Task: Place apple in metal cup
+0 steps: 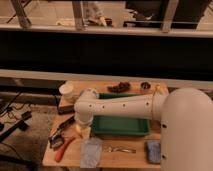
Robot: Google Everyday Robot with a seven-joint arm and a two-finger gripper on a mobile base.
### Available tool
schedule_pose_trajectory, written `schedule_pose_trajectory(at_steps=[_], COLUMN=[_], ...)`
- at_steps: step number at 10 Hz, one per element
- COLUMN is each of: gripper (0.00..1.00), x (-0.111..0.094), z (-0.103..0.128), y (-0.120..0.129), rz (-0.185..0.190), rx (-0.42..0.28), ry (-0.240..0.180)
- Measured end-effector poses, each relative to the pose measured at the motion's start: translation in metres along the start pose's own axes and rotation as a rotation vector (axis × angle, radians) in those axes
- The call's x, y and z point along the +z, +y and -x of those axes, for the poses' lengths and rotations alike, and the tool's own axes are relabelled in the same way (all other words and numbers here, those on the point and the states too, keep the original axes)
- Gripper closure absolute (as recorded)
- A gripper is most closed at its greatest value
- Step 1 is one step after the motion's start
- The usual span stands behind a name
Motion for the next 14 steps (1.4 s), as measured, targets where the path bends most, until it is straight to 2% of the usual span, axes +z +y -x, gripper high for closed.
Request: schedule_pose_trajectory(at_steps=[4,9,13,14], gripper=[0.2,0.2,0.48,0.48], x=[0.002,0.01,0.01,0.009], z=[0.0,0.003,0.004,0.005], y=[0.001,0.0,0.0,0.0], rz=[0.006,0.033,0.028,0.025], rx=[-0.01,-0.033,-0.04,-0.04], ry=[-0.005,-0.008,-0.006,-0.004])
